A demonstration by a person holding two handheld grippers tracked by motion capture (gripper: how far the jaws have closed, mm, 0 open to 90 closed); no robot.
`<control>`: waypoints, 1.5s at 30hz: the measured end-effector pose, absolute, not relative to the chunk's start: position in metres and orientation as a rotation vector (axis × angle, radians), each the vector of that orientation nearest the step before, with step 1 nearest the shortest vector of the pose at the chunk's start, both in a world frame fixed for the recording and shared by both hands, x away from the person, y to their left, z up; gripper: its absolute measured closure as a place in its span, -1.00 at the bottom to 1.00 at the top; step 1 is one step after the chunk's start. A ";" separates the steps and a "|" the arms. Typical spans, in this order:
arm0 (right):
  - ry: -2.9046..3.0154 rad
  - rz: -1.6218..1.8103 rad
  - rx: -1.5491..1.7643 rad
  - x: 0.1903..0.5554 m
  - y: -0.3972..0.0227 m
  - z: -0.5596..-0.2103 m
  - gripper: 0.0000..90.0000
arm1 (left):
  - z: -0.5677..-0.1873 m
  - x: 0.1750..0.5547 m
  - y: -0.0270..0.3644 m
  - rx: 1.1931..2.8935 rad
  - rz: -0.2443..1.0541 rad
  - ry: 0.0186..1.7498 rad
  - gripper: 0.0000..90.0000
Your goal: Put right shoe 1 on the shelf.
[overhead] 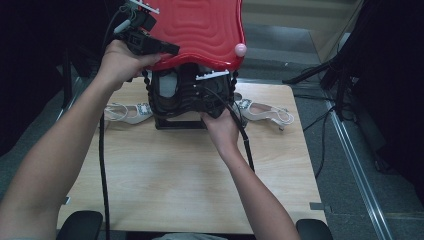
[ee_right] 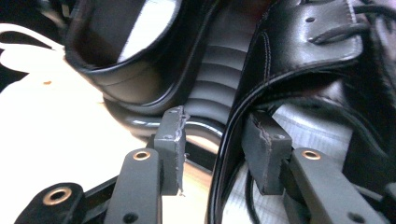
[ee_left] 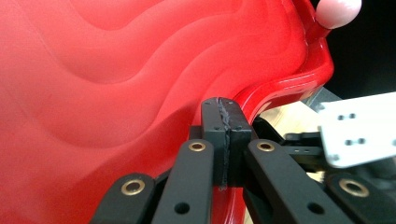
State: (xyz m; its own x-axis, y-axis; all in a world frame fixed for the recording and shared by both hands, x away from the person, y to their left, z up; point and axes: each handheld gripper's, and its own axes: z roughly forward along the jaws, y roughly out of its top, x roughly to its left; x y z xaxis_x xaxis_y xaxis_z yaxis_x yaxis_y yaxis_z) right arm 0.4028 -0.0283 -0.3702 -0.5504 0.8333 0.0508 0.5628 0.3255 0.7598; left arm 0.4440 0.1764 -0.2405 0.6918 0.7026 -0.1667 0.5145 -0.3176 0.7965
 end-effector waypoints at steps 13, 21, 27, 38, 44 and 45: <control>2.321 1.188 1.180 0.349 -0.061 -0.347 0.50 | -0.241 0.444 0.175 1.997 0.272 0.951 1.00; 2.402 1.193 1.166 0.335 -0.079 -0.374 0.81 | -0.241 0.444 0.175 1.997 0.274 0.948 1.00; 2.418 1.201 1.177 0.336 -0.091 -0.398 1.00 | -0.241 0.444 0.175 1.997 0.276 0.946 1.00; 2.380 1.208 1.284 0.355 -0.102 -0.416 1.00 | -0.241 0.444 0.176 1.999 0.275 0.941 1.00; 2.356 1.188 1.285 0.360 -0.092 -0.413 1.00 | -0.241 0.444 0.176 1.998 0.272 0.934 1.00; 2.351 1.192 1.286 0.361 -0.089 -0.413 1.00 | -0.241 0.444 0.176 1.998 0.271 0.933 1.00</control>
